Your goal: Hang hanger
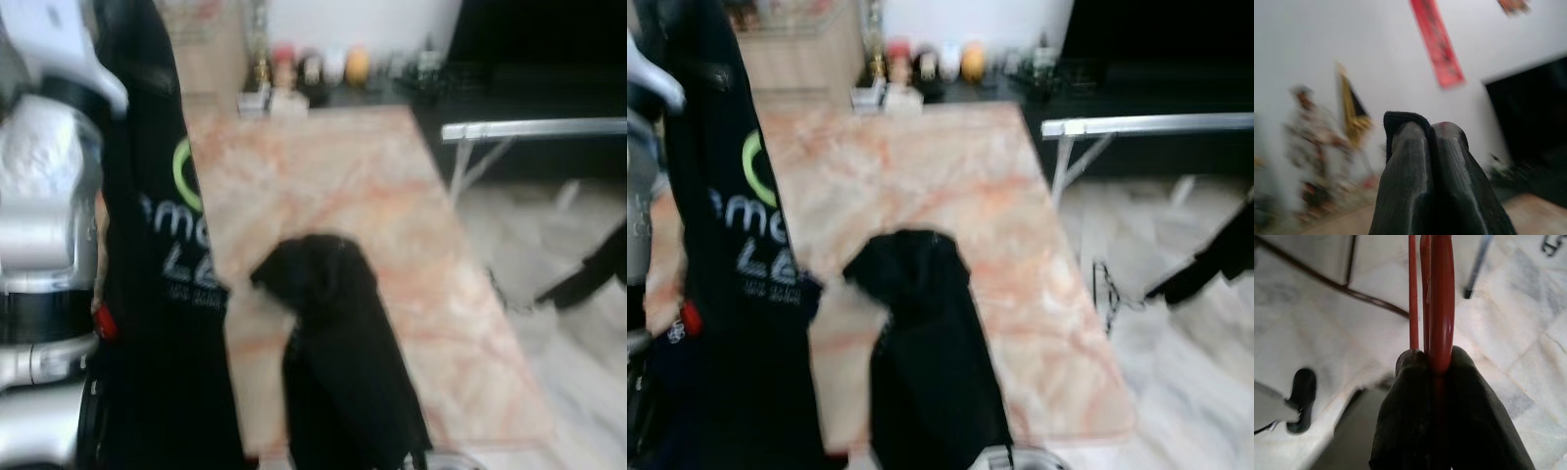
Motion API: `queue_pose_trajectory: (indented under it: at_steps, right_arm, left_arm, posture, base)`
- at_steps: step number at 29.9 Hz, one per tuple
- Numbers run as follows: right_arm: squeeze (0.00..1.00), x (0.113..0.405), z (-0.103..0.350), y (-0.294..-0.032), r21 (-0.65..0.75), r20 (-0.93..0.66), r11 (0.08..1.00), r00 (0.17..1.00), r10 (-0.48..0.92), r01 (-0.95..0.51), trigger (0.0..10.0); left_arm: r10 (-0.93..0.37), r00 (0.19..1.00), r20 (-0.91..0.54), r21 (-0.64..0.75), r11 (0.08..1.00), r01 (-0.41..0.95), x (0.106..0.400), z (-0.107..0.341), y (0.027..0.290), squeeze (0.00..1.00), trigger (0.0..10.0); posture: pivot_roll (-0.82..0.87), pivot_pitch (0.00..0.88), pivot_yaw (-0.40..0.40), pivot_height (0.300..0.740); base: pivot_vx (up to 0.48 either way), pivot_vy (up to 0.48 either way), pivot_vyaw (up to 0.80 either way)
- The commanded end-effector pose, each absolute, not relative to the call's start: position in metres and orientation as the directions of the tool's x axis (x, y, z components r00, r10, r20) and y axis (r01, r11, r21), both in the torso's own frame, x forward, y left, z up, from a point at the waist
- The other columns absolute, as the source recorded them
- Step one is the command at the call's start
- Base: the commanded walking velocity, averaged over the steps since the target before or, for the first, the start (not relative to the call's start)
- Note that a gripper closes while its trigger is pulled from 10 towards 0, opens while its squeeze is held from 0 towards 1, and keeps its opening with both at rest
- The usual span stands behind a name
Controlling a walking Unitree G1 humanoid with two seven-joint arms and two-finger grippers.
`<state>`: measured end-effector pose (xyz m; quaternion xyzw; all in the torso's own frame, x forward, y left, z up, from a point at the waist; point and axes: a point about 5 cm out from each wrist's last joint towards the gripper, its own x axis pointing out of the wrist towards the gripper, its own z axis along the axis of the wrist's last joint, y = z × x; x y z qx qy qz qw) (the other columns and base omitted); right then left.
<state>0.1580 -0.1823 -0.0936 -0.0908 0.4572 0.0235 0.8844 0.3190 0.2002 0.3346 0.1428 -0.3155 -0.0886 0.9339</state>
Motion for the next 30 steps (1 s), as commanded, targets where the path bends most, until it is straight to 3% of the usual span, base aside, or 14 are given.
queue_pose_trajectory:
  at_steps: [1, 8, 16, 19, 23, 30]
  right_arm:
    - [0.00, 0.156, -0.094, -0.185, -0.144, -0.815, 0.983, 0.577, -0.051, -0.117, 10.0]
    - [0.00, 0.154, -0.094, -0.187, -0.149, -0.818, 0.980, 0.574, -0.049, -0.130, 10.0]
    - [0.00, 0.153, -0.095, -0.189, -0.153, -0.818, 0.979, 0.573, -0.049, -0.134, 10.0]
    - [0.00, 0.153, -0.095, -0.188, -0.155, -0.819, 0.978, 0.572, -0.047, -0.142, 10.0]
    - [0.00, 0.153, -0.095, -0.187, -0.154, -0.818, 0.977, 0.573, -0.043, -0.146, 10.0]
    - [0.00, 0.151, -0.096, -0.186, -0.160, -0.819, 0.974, 0.572, -0.041, -0.159, 10.0]
  left_arm:
    - [-0.277, 0.819, 0.502, 0.306, 0.943, 0.131, 0.316, 0.315, 0.198, 0.00, 10.0]
    - [-0.275, 0.909, 0.313, 0.245, 0.948, 0.203, 0.290, 0.258, 0.212, 0.00, 10.0]
    - [-0.347, 0.912, 0.218, 0.149, 0.935, 0.321, 0.262, 0.235, 0.218, 0.00, 10.0]
    - [-0.485, 0.870, 0.084, 0.150, 0.870, 0.470, 0.245, 0.220, 0.212, 0.00, 10.0]
    - [-0.677, 0.711, -0.190, 0.119, 0.703, 0.701, 0.217, 0.184, 0.194, 0.00, 10.0]
    - [-0.623, 0.737, -0.264, 0.146, 0.729, 0.669, 0.218, 0.163, 0.194, 0.00, 10.0]
  posture:
    - [0.10, 0.010, 0.012, 0.740]
    - [0.11, 0.025, 0.004, 0.740]
    - [0.11, 0.029, -0.001, 0.740]
    - [0.11, 0.030, -0.004, 0.740]
    - [0.11, 0.030, -0.004, 0.740]
    - [0.11, 0.039, -0.003, 0.740]
  base:
    - [0.000, 0.000, 0.00]
    - [0.000, 0.000, 0.00]
    - [0.000, 0.000, 0.00]
    - [0.000, 0.000, 0.00]
    - [0.000, 0.000, 0.00]
    - [0.000, 0.000, 0.00]
